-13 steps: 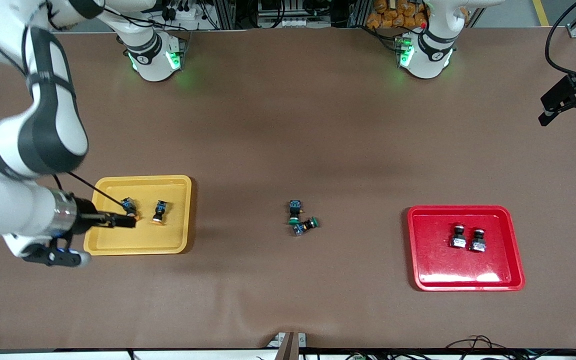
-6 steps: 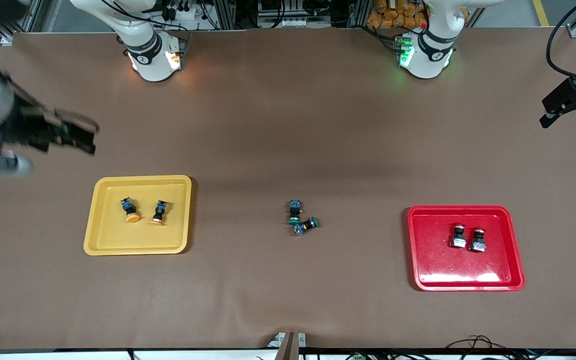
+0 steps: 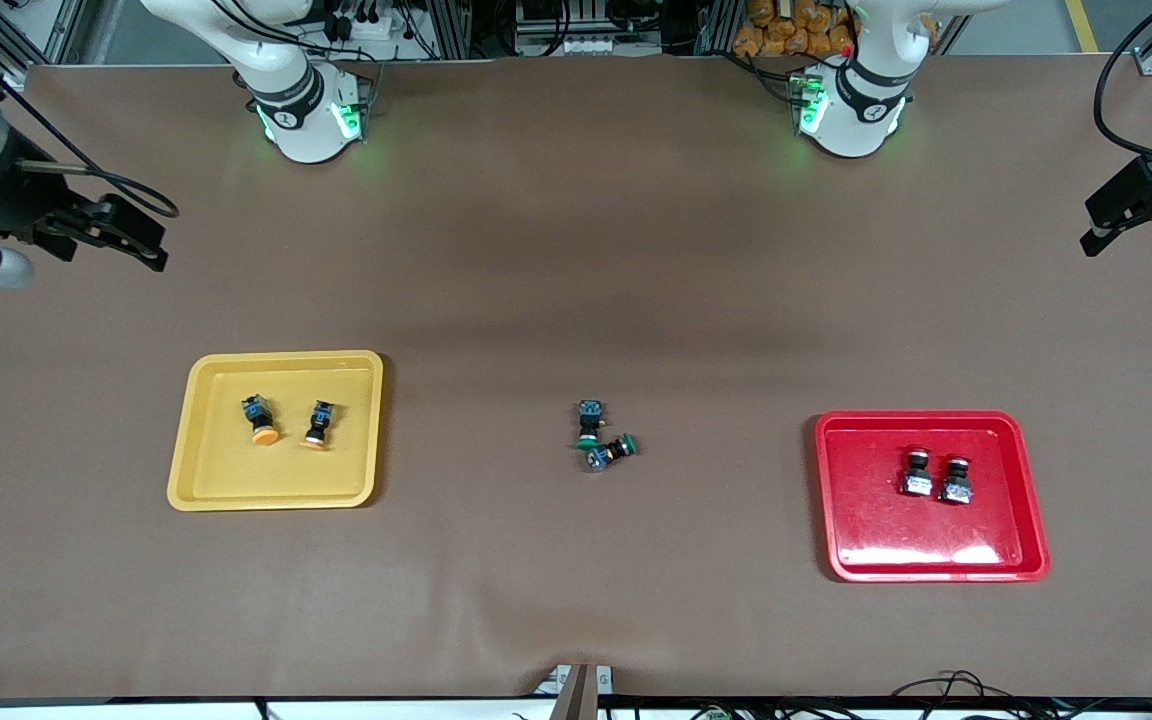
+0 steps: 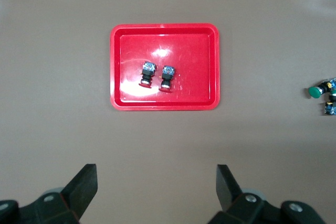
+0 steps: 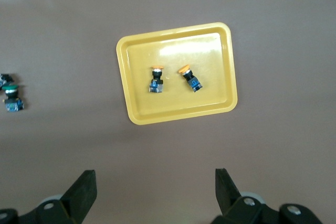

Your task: Place red and yellow buttons in trays

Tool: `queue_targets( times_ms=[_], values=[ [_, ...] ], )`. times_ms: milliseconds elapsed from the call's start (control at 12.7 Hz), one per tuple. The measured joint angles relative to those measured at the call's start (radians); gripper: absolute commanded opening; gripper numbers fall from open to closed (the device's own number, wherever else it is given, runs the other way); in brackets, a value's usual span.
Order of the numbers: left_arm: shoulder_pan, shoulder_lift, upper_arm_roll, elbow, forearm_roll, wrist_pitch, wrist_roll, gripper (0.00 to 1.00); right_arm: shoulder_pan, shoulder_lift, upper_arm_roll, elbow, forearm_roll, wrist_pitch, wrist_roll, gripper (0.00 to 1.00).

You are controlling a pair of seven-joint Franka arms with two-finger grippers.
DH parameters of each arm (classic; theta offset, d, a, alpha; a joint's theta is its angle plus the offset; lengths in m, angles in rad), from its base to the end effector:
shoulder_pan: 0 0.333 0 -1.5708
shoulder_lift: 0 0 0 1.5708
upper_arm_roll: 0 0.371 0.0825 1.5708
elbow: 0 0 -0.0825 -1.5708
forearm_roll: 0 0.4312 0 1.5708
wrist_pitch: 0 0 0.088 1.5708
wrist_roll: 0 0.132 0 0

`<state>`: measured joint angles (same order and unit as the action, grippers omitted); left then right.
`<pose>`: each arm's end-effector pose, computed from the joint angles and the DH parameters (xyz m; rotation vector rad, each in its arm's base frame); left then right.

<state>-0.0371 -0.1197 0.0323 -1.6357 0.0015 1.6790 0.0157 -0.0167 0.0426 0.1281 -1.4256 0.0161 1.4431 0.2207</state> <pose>0.5719 -0.0013 0.7012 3.1295 -0.0320 0.2556 0.5995 0.0673 0.6924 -3.1197 0.1678 0.0437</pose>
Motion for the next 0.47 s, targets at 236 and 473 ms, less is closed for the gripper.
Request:
queue_targets(
  times_ms=[236,473],
  values=[
    [0.001,0.000,0.000,0.040,0.000,-0.092,-0.001,1.00,0.002,-0.052,-0.062,-0.079,0.035,0.037,-0.078,1.00],
    [0.001,0.002,0.000,0.052,0.000,-0.110,-0.001,1.00,0.020,-0.066,-0.061,-0.103,0.034,0.051,-0.085,1.00]
  ],
)
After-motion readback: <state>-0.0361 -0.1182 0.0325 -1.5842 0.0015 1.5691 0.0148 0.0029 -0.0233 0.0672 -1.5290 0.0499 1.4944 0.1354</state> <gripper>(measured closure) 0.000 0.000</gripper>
